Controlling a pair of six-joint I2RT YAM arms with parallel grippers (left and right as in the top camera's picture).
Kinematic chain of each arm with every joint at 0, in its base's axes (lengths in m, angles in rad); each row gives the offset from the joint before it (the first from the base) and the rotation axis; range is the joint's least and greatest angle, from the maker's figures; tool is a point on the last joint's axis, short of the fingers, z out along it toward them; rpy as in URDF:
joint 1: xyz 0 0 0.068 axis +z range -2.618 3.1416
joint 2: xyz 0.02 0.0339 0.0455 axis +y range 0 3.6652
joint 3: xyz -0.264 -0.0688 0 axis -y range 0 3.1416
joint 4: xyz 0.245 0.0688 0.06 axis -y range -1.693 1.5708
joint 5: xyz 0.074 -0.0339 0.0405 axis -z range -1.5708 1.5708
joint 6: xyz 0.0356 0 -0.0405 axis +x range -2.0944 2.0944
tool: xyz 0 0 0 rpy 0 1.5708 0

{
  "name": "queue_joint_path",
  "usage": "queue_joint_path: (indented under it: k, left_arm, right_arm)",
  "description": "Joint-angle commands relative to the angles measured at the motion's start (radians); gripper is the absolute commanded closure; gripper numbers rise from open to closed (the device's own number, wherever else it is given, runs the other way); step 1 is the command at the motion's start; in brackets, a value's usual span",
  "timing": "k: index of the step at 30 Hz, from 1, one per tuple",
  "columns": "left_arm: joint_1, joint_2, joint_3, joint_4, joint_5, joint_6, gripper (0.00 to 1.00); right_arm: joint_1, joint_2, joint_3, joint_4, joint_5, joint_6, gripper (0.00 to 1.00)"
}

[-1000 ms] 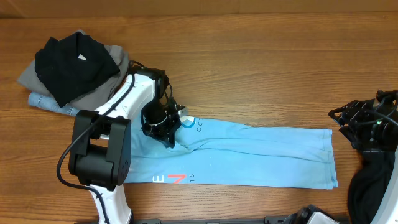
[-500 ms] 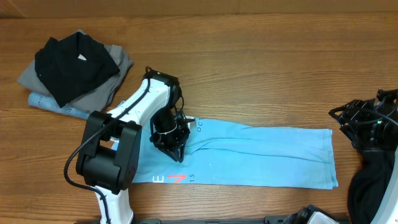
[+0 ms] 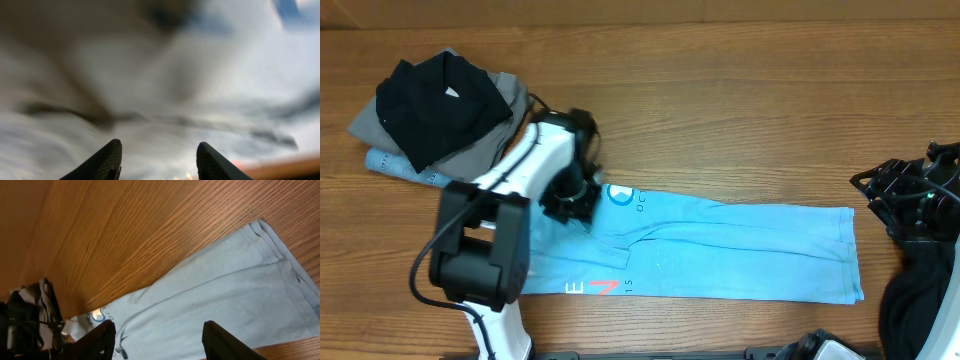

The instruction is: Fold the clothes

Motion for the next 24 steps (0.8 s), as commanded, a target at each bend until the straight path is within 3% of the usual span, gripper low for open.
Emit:
queue_joint_path:
  k: [1, 9, 11, 13, 14, 18, 24]
  left_arm:
    - [0.107, -0.028, -0.002, 0.077, -0.007, 0.015, 0.47]
    - [0.135, -0.022, -0.078, 0.173, 0.050, 0.095, 0.45]
    - [0.135, -0.022, -0.101, 0.154, 0.050, 0.096, 0.55]
    - [0.135, -0.022, -0.125, 0.120, 0.079, 0.095, 0.85]
    - [0.137, -0.022, -0.128, 0.108, 0.092, 0.095, 0.95]
    - [0.150, -0.039, -0.125, -0.035, 0.229, 0.094, 0.96]
    - [0.150, -0.116, -0.124, -0.187, 0.237, 0.076, 0.96]
  right_arm:
    - [0.005, -0.003, 0.004, 0.002, 0.010, -0.001, 0.40]
    - [0.005, -0.003, 0.004, 0.001, 0.009, -0.001, 0.40]
    - [0.005, -0.003, 0.004, -0.003, 0.009, -0.001, 0.40]
    - [0.005, -0.003, 0.004, -0.003, 0.009, -0.001, 0.40]
    - [0.005, -0.003, 0.004, -0.003, 0.009, -0.001, 0.41]
    - [0.005, -0.003, 0.004, -0.005, 0.009, -0.001, 0.40]
    - [0.005, -0.003, 0.004, -0.005, 0.009, -0.001, 0.40]
